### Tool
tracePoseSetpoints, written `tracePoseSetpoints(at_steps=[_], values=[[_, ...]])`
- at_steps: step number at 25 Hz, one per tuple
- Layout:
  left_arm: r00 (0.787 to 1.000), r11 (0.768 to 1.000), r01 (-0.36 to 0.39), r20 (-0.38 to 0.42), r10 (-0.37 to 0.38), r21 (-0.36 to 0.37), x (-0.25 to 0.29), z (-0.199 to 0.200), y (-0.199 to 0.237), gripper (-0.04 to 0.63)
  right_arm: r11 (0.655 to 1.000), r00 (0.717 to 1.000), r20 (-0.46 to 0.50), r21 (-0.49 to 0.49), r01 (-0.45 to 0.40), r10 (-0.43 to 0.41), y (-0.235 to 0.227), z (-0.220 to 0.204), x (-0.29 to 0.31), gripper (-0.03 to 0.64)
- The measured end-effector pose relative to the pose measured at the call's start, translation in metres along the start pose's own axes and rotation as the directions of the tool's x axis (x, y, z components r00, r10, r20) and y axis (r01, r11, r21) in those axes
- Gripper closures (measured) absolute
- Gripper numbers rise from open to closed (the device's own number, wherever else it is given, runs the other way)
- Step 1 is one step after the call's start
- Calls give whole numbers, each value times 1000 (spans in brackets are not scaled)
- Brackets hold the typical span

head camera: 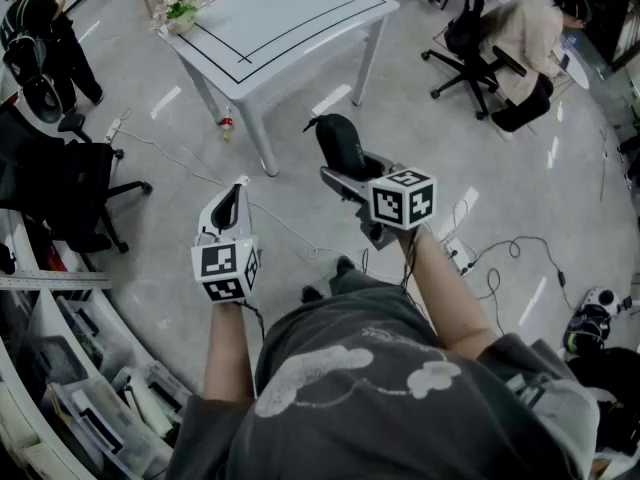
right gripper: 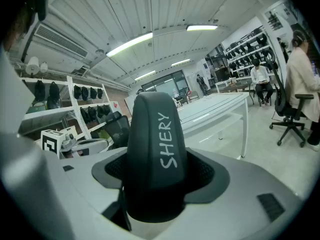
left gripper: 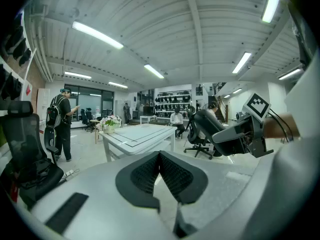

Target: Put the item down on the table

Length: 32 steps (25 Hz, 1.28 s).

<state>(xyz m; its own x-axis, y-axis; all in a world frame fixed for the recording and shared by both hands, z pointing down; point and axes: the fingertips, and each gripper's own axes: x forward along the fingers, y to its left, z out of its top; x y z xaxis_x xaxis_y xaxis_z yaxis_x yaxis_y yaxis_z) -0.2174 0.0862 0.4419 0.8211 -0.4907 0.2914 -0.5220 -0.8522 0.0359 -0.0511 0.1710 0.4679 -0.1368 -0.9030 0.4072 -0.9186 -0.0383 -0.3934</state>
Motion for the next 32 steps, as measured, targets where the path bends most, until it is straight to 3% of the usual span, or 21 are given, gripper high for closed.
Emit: tracePoseSetpoints(at_steps=[15, 20, 27, 32], values=[[999, 1000, 19, -34, -20, -20, -7, -16, 3, 594, 1000, 999, -28, 4, 27, -27, 0, -12, -1, 301], [999, 999, 13, -32, -14, -36, 6, -14, 6, 593, 999, 999, -23, -43, -29, 29, -4, 0, 2, 296], [998, 999, -19, -55, 17, -28, 42, -5, 16, 593, 999, 999, -36, -39, -35, 33, -48, 20, 29, 295], [991, 994, -110, -79, 108, -27, 96, 6, 35, 594, 994, 992, -78, -42, -103, 100, -105, 42, 79, 295]])
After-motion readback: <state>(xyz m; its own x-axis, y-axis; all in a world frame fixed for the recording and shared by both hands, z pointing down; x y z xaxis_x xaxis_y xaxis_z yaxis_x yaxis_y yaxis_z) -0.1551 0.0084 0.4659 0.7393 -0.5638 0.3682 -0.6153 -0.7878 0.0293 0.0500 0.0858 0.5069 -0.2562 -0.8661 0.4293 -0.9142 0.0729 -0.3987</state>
